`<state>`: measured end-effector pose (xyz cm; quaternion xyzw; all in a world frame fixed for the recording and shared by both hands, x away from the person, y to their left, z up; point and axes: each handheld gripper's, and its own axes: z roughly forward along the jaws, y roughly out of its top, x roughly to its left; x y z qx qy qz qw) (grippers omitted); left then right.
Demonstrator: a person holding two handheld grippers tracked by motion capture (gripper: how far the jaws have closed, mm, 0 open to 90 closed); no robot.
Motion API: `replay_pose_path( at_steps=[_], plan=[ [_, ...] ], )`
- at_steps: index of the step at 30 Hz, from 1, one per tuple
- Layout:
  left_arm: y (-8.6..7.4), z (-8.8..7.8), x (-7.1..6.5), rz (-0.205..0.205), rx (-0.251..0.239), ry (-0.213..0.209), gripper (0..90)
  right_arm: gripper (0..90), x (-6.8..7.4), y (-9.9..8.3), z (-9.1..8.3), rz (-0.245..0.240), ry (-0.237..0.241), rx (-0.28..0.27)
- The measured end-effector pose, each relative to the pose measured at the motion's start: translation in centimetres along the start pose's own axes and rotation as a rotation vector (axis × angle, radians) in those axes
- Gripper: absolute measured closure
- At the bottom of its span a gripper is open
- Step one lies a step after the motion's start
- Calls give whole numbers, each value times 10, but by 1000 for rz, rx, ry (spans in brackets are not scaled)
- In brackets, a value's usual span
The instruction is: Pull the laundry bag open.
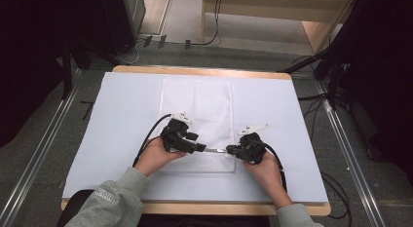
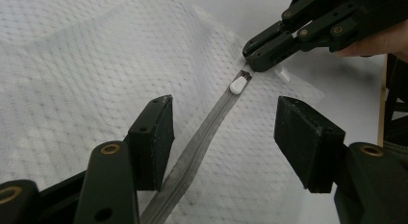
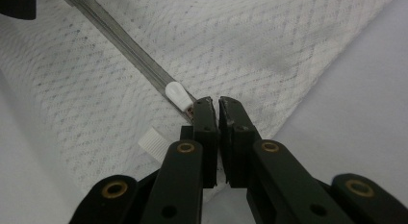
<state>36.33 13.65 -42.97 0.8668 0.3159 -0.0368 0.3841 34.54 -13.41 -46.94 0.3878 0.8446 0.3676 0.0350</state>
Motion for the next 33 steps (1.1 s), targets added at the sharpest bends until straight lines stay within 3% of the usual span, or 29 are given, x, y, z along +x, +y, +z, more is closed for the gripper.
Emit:
replay_pose_path(
  at_steps=[12,18,25,33],
  plan=[
    [9,20,-6,-1,27,-20,517,874,0,0,1,-6,1,-4],
    [13,30,-7,-3,54,-54,633,873,0,0,0,-5,1,-2],
    [17,42,-9,-11,65,-66,742,870,0,0,0,0,0,-2],
    [18,50,-8,-10,75,-44,805,869,1,-1,1,-1,0,-15]
  ],
)
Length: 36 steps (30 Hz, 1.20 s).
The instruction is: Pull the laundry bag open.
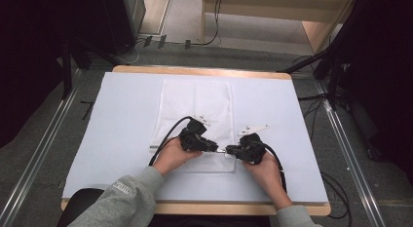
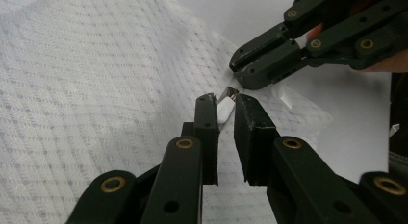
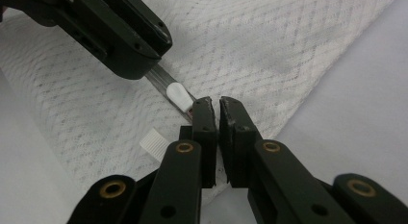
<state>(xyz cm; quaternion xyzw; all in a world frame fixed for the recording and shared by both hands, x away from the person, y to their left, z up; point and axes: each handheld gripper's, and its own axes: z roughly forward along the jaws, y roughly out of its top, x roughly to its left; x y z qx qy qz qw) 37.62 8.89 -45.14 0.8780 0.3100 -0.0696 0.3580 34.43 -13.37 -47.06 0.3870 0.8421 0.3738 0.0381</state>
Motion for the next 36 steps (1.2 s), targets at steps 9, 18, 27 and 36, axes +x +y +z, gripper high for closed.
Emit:
replay_pose_path(
  at_steps=[9,18,27,36],
  plan=[
    [2,12,2,-22,-3,-2,799,864,2,-3,-1,-3,-11,-15],
    [0,19,0,-14,1,-17,799,864,2,-4,0,-11,-10,-22],
    [-1,19,-2,-8,2,-38,803,864,1,-4,0,-14,-6,-23],
    [-2,25,-8,16,0,-32,813,864,1,-4,0,-16,-5,-25]
  ],
)
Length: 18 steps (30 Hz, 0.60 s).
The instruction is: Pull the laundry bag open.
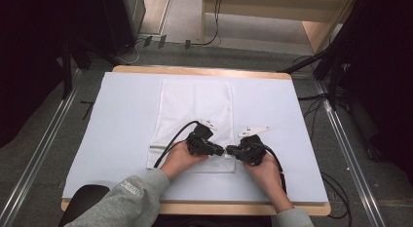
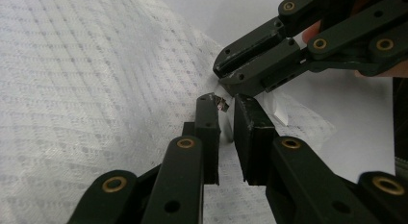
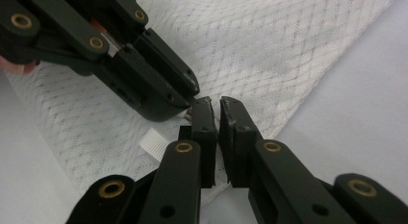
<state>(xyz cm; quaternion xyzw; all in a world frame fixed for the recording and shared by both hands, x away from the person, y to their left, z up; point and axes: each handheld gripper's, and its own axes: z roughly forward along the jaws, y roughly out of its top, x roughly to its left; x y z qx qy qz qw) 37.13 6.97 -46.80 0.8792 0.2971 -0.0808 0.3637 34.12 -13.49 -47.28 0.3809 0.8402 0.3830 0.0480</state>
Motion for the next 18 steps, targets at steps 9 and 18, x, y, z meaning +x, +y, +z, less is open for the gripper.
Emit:
replay_pose_path(
  at_steps=[9,18],
  plan=[
    [-1,1,1,6,-7,1,866,863,0,-1,-1,-2,-2,4],
    [0,-1,6,-34,4,-31,878,888,2,-1,-1,-38,-26,7]
  ],
)
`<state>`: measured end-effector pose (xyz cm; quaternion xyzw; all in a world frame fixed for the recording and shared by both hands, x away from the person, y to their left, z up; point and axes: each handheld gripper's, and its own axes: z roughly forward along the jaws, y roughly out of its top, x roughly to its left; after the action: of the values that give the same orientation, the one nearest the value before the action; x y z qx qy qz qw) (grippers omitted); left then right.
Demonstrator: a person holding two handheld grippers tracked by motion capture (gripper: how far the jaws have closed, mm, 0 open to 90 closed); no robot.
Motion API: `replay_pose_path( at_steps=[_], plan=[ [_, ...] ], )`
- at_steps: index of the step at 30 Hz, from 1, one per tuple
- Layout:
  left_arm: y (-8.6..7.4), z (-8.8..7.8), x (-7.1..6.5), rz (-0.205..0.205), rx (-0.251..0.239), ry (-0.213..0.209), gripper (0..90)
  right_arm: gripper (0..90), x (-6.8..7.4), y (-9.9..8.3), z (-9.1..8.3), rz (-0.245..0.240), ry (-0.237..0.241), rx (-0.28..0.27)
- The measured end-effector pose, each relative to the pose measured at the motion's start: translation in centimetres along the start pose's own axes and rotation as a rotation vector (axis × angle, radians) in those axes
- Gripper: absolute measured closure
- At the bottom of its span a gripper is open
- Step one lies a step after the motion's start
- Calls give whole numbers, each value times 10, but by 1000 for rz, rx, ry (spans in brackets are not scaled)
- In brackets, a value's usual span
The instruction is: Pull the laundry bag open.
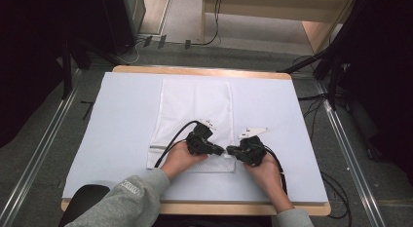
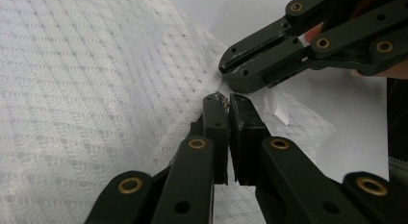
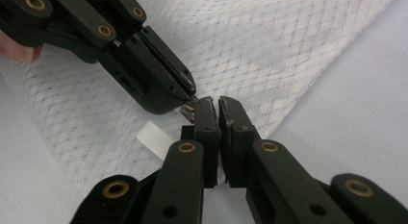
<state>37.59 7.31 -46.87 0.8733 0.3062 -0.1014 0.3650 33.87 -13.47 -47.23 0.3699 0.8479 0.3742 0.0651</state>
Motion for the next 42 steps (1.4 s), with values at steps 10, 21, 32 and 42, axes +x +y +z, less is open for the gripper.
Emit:
replay_pose_path(
  at_steps=[10,21,32,42],
  plan=[
    [1,-4,5,-36,14,-20,880,900,1,-1,2,-39,-1,-13],
    [1,-14,12,-42,43,-23,881,900,0,-2,1,-25,9,-15],
    [0,-21,14,-52,49,-31,880,900,-1,-2,1,-14,17,-19],
    [-1,-29,16,-47,55,-24,880,900,-2,-3,1,-1,23,-18]
  ],
)
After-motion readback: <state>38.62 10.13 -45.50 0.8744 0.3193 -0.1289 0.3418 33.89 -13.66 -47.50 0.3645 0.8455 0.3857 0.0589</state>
